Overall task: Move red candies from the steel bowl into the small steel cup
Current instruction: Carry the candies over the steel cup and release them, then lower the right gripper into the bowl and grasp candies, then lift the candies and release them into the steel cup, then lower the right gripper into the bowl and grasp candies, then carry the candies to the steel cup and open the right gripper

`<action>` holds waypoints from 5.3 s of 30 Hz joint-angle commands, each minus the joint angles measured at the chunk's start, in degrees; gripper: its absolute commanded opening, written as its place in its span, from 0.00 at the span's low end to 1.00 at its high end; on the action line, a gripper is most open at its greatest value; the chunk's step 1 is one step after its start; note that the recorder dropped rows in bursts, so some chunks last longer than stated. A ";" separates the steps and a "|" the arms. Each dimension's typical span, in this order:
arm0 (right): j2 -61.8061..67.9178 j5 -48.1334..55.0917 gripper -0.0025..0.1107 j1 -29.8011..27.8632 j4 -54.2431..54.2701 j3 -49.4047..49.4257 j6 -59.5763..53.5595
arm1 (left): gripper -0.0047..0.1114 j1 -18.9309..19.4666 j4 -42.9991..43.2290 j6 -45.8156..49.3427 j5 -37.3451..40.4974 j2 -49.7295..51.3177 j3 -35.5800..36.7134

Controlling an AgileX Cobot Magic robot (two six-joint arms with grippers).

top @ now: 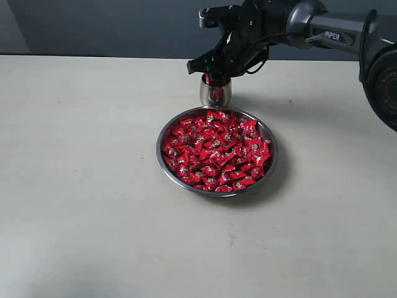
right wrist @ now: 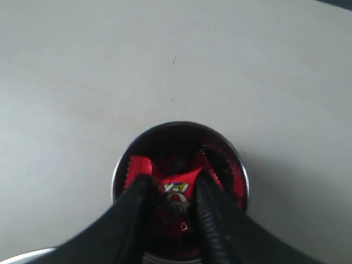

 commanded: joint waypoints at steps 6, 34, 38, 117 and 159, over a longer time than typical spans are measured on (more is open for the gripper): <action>-4.05 1.68 0.38 -0.48 0.00 -0.63 0.04 | 0.04 -0.46 0.11 -0.09 -0.31 -0.27 -0.48; -1.04 21.76 0.36 12.12 6.52 -0.63 -13.58 | 0.04 -0.46 0.11 -0.09 -0.31 -0.27 -0.48; 0.73 21.76 0.36 12.12 2.54 -0.63 -11.18 | 0.04 -0.46 0.11 -0.09 -0.31 -0.27 -0.48; -1.26 19.87 0.45 9.81 2.15 -0.63 -13.28 | 0.04 -0.46 0.11 -0.09 -0.31 -0.27 -0.48; -8.08 9.21 0.02 4.94 -4.29 -0.63 -3.71 | 0.04 -0.46 0.11 -0.09 -0.31 -0.27 -0.48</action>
